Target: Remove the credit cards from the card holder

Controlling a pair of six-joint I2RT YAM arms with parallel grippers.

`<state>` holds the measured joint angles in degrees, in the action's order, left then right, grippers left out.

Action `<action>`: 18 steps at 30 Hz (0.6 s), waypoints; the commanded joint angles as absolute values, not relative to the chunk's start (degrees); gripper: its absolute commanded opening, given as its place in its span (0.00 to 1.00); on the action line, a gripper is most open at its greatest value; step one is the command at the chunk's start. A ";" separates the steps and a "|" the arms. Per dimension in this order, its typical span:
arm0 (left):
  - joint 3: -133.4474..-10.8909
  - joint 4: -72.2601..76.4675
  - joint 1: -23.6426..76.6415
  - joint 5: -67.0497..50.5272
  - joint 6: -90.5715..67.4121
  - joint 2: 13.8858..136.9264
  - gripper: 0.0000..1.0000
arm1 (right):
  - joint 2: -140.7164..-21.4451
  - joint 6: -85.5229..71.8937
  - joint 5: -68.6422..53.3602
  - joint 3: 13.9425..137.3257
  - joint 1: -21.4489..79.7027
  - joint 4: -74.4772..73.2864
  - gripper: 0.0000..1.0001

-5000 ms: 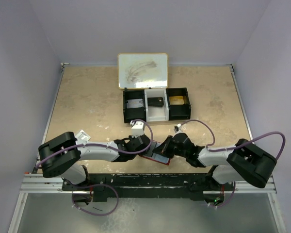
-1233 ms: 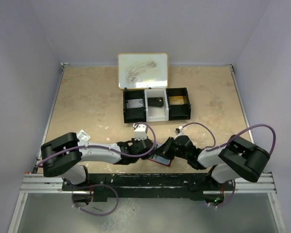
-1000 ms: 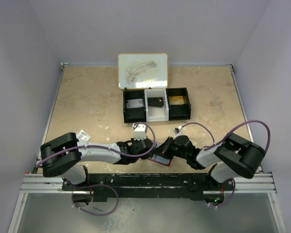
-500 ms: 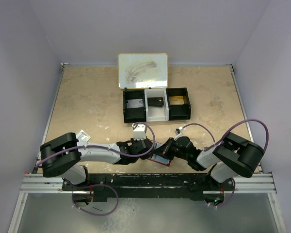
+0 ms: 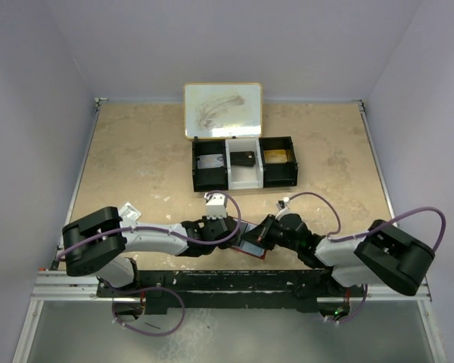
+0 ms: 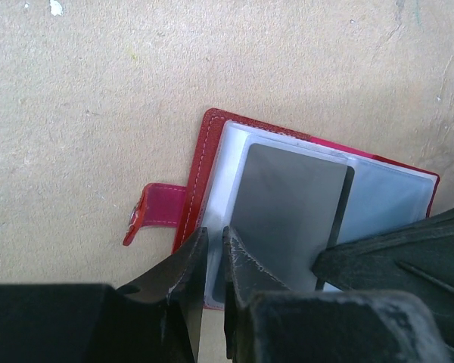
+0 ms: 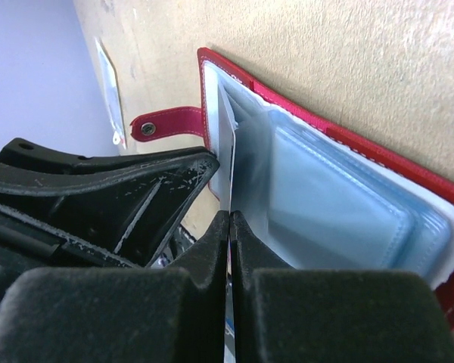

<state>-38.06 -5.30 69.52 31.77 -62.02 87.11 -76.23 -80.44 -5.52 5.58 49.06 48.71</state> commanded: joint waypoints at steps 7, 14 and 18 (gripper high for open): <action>-36.74 -8.95 69.61 31.25 -62.10 87.89 0.11 | -69.63 -78.96 -4.59 5.83 49.07 38.94 0.04; -36.48 -8.96 69.61 31.29 -62.25 87.89 0.11 | -68.61 -78.83 -6.59 5.25 49.06 37.82 0.03; -36.18 -8.81 69.61 31.41 -62.48 87.57 0.11 | -65.69 -78.93 -5.97 5.19 49.04 33.79 0.04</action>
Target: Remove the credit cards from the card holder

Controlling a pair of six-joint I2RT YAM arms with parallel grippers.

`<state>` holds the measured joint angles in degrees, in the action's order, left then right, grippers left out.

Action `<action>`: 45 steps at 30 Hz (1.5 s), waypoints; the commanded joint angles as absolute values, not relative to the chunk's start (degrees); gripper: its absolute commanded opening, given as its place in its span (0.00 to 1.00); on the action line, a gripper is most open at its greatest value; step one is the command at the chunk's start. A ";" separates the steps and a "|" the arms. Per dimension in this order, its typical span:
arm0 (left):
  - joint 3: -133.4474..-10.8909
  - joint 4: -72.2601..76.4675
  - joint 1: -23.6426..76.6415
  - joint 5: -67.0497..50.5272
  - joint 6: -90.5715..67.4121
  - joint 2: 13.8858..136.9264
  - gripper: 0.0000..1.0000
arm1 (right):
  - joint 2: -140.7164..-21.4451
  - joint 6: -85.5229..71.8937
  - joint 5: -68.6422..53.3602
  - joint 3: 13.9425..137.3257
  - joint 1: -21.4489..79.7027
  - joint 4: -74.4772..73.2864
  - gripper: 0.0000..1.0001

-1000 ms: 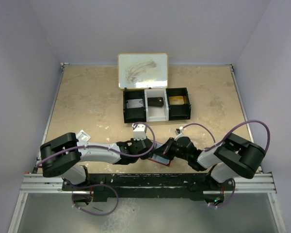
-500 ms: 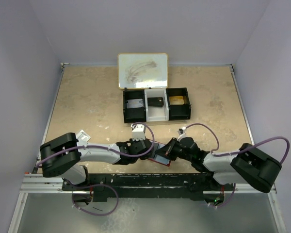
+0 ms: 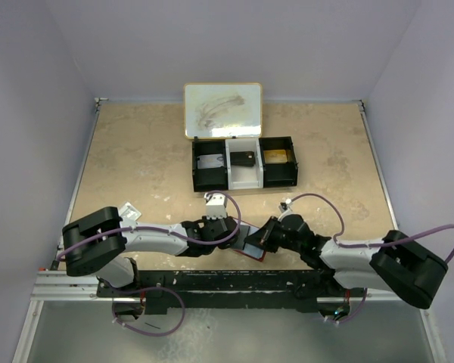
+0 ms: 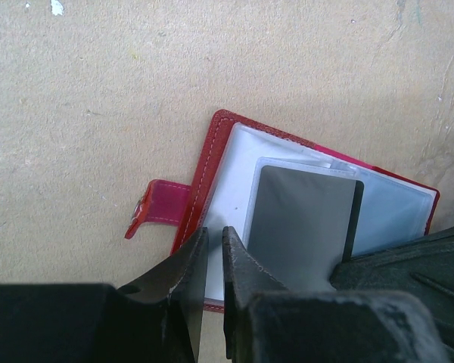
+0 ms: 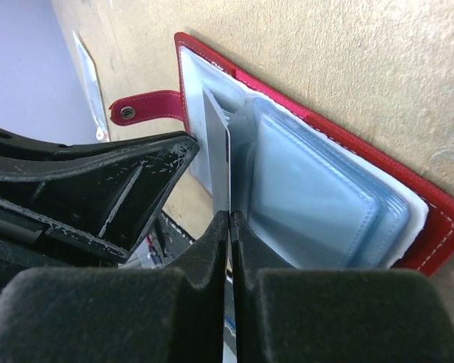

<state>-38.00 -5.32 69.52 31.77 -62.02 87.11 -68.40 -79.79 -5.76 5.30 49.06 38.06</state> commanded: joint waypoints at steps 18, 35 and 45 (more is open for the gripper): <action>-36.08 -8.20 69.61 31.69 -62.56 86.69 0.11 | -54.37 -79.19 -1.74 4.49 49.04 26.66 0.10; -36.29 -8.20 69.78 32.58 -62.34 77.47 0.16 | -69.76 -80.70 -2.01 4.47 48.94 39.94 0.07; -36.36 -1.60 69.87 30.14 -58.13 79.58 0.19 | -70.93 -81.88 -0.40 5.43 48.94 38.56 0.33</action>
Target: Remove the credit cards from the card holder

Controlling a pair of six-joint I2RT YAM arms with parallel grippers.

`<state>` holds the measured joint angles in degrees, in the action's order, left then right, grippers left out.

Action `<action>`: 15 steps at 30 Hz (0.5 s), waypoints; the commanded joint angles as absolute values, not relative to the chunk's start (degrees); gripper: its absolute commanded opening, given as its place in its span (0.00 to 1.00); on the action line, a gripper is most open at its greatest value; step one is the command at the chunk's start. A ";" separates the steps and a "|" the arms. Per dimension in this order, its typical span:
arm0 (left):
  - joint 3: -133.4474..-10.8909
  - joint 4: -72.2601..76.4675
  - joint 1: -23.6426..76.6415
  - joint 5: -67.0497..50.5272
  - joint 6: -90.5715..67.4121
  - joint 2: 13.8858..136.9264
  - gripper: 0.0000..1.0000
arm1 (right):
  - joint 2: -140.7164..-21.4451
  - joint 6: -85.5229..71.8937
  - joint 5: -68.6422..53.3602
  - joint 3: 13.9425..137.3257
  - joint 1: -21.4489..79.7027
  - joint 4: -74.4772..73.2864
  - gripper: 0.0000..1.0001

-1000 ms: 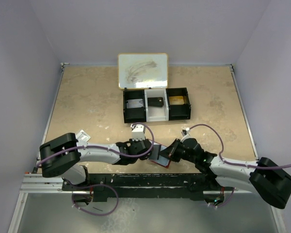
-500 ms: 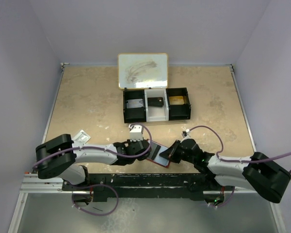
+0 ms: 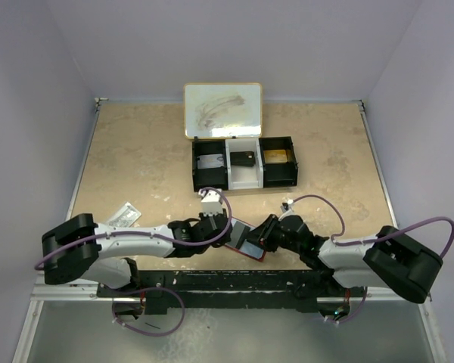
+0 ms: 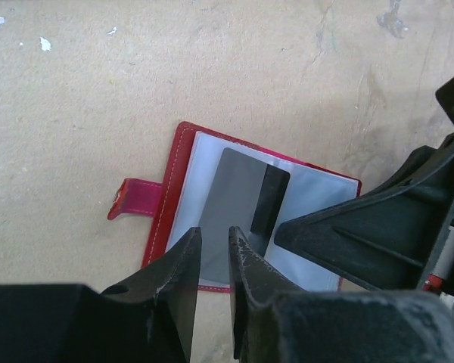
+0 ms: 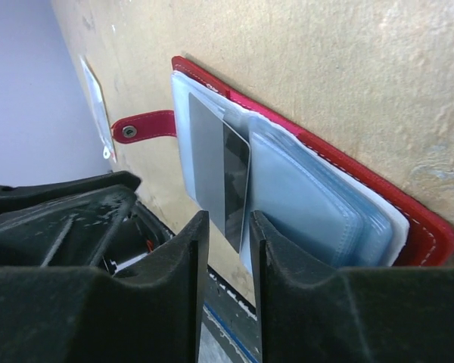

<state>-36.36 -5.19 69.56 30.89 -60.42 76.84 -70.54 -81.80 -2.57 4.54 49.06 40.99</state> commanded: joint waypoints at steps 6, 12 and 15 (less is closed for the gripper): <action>-38.96 -3.71 69.79 31.63 -58.59 86.21 0.17 | -72.30 -82.24 -0.43 6.07 48.87 37.91 0.36; -37.81 -4.19 69.79 31.73 -60.32 87.93 0.15 | -75.11 -83.05 -0.44 6.57 48.87 38.06 0.37; -36.90 -4.46 69.79 31.67 -60.97 87.85 0.14 | -76.79 -82.98 -1.09 6.67 48.87 40.15 0.36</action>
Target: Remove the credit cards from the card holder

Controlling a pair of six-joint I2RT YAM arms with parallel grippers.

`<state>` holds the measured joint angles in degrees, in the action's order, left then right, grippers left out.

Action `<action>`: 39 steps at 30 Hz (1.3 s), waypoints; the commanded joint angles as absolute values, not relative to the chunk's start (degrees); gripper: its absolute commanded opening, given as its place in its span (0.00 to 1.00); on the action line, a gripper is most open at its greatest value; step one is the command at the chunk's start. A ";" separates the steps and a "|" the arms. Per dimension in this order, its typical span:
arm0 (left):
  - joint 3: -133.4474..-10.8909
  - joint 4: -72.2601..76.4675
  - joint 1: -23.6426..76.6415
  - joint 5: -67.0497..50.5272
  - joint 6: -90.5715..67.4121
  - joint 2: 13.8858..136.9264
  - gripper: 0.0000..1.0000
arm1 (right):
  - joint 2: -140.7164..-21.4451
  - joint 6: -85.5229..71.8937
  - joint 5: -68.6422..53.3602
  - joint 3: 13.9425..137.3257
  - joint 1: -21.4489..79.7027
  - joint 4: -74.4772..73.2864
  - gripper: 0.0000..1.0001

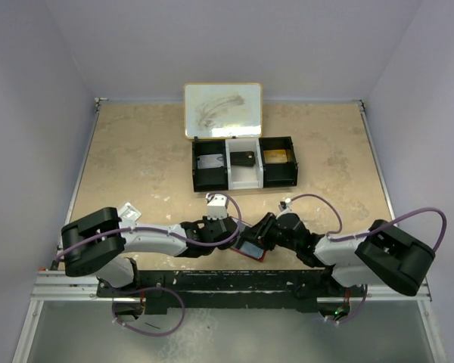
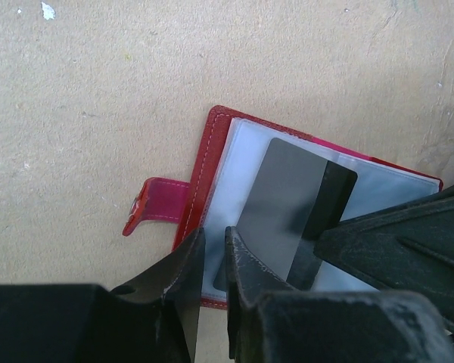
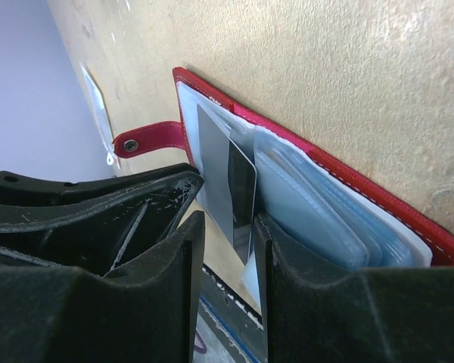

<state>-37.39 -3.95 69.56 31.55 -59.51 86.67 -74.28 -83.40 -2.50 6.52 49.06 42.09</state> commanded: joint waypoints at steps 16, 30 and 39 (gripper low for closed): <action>-36.26 -7.94 69.78 33.69 -62.34 85.83 0.13 | -74.01 -81.61 -2.90 4.85 48.87 43.42 0.00; -35.89 -9.28 69.79 35.43 -62.65 79.71 0.16 | -61.37 -81.05 -1.42 2.89 48.86 31.31 0.00; -36.65 -2.87 69.79 29.72 -59.60 74.73 0.24 | -60.84 -81.50 -0.63 3.85 48.87 33.32 0.01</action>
